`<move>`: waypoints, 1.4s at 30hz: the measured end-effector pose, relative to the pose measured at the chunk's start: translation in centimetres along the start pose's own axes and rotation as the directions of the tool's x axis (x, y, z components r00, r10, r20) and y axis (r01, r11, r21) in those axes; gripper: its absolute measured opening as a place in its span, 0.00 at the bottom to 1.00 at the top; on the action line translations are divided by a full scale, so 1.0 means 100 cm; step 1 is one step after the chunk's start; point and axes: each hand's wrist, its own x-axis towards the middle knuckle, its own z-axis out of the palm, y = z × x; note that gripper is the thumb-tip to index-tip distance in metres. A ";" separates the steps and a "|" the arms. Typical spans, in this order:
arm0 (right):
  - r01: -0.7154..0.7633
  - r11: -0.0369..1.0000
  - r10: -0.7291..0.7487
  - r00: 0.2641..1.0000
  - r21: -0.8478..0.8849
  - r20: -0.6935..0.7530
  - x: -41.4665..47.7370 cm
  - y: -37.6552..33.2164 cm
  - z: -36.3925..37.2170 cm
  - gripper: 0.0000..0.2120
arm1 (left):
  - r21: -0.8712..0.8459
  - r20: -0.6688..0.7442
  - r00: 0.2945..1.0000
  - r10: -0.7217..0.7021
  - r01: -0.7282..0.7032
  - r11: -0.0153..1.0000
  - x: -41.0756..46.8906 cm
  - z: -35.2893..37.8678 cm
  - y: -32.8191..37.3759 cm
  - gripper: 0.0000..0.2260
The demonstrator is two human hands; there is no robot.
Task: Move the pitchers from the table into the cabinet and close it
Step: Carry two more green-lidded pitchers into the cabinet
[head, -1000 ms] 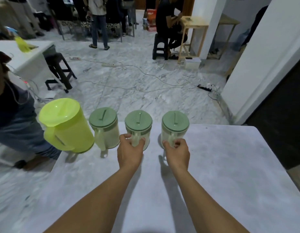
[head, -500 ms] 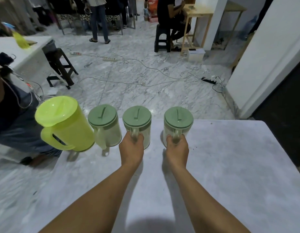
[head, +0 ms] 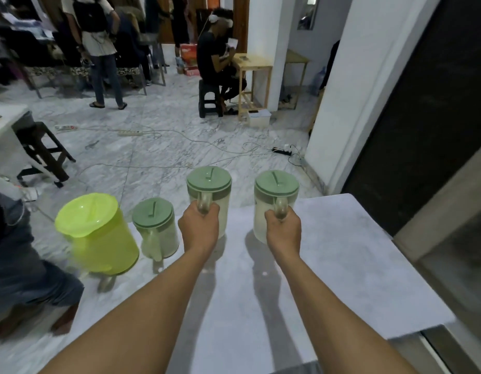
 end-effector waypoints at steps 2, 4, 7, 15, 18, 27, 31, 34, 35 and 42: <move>0.017 0.999 -0.016 0.999 0.033 -0.034 -0.012 -0.016 -0.016 0.10 | -0.027 0.020 0.999 0.027 -0.027 0.999 -0.010 -0.008 0.019 0.10; 0.035 0.997 -0.030 0.997 0.066 -0.074 -0.029 -0.033 -0.034 0.14 | -0.047 0.041 0.997 0.062 -0.060 0.997 -0.023 -0.021 0.039 0.10; 0.053 0.996 -0.043 0.989 0.067 -0.141 -0.062 -0.062 -0.068 0.12 | -0.064 0.088 0.987 0.131 -0.126 0.990 -0.043 -0.036 0.069 0.10; 0.141 0.990 -0.141 0.911 -0.029 -0.388 -0.148 -0.137 -0.189 0.07 | -0.216 0.260 0.901 0.346 -0.295 0.931 -0.124 -0.055 0.173 0.09; 0.158 0.986 -0.166 0.863 -0.058 -0.478 -0.181 -0.154 -0.234 0.10 | -0.249 0.304 0.864 0.401 -0.334 0.909 -0.166 -0.059 0.205 0.10; 0.183 0.974 -0.225 0.713 -0.134 -0.664 -0.265 -0.177 -0.371 0.07 | -0.409 0.464 0.706 0.535 -0.365 0.836 -0.288 -0.044 0.279 0.10; 0.191 0.971 -0.236 0.630 -0.147 -0.740 -0.299 -0.180 -0.434 0.07 | -0.477 0.510 0.628 0.588 -0.362 0.801 -0.355 -0.035 0.311 0.10; 0.154 0.972 -0.236 0.595 -0.179 -0.768 -0.326 -0.178 -0.479 0.08 | -0.529 0.533 0.590 0.606 -0.327 0.783 -0.409 -0.028 0.329 0.08; 0.148 0.972 -0.233 0.573 -0.180 -0.786 -0.338 -0.176 -0.498 0.09 | -0.555 0.542 0.569 0.619 -0.311 0.771 -0.432 -0.023 0.336 0.08; 0.105 0.979 -0.204 0.453 -0.176 -0.868 -0.401 -0.162 -0.604 0.08 | -0.617 0.566 0.459 0.685 -0.314 0.721 -0.557 -0.004 0.371 0.10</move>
